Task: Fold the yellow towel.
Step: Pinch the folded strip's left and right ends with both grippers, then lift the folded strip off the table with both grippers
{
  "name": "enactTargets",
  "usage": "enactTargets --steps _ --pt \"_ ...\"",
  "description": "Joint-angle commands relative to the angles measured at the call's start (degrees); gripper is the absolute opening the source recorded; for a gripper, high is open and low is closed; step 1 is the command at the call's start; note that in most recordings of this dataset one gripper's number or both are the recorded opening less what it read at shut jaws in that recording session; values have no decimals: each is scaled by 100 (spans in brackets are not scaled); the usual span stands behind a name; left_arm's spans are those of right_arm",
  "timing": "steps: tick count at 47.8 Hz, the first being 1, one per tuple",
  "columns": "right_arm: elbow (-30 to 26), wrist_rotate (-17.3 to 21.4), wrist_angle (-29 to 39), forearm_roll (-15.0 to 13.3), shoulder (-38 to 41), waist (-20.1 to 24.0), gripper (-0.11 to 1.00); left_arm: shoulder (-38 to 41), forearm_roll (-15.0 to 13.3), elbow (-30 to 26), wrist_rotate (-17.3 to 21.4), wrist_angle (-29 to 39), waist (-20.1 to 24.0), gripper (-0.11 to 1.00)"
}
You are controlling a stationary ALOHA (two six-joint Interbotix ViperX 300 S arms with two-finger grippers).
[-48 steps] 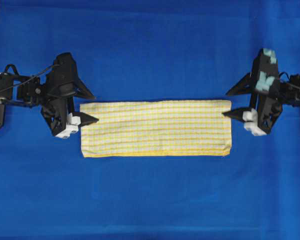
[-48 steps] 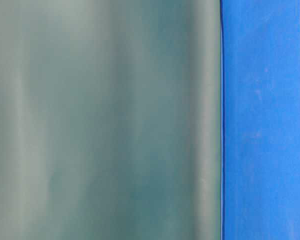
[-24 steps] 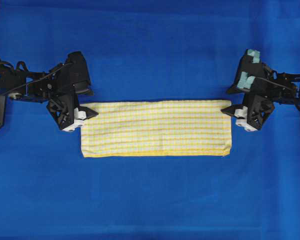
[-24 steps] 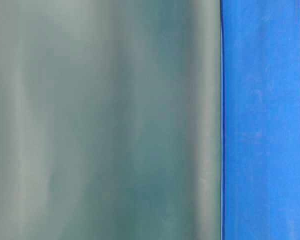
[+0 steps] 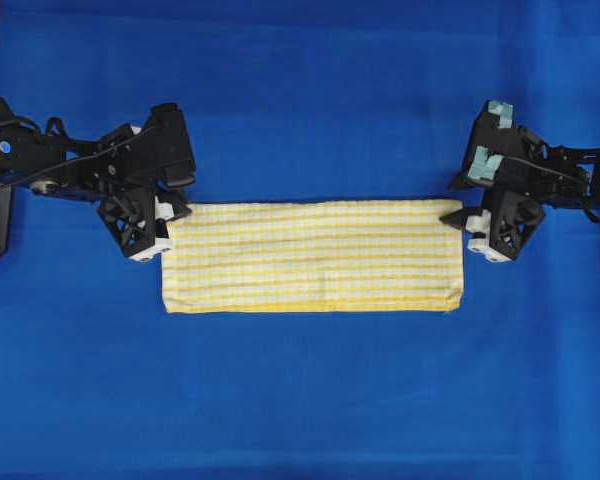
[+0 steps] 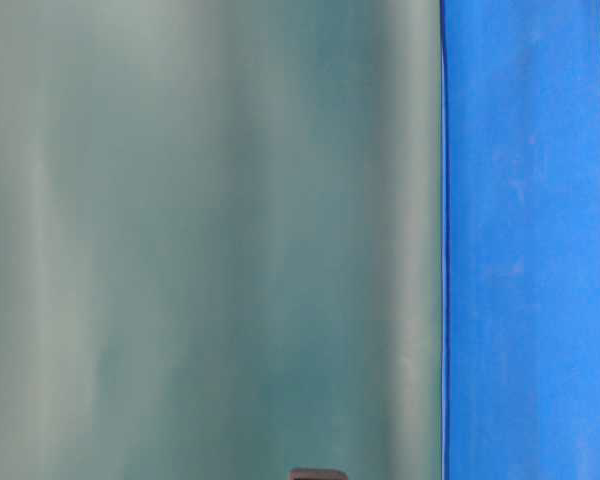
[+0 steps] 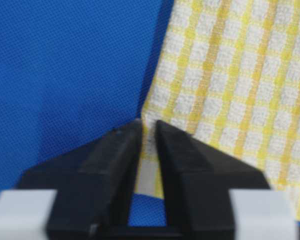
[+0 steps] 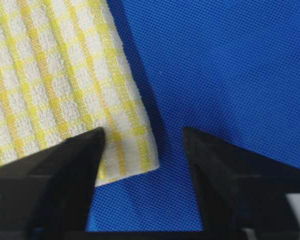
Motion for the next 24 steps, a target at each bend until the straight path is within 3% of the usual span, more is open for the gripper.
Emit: enactTargets --steps 1,7,9,24 --pt "-79 -18 9 -132 -18 88 49 18 0 -79 -9 141 -9 8" --pt "-88 -35 -18 -193 -18 123 11 26 -9 -97 -9 237 -9 3" --pt "-97 -44 -18 -193 -18 114 5 26 -9 -105 -9 246 -9 3" --pt "-220 -44 167 -202 -501 97 5 -316 26 -360 18 817 141 3"
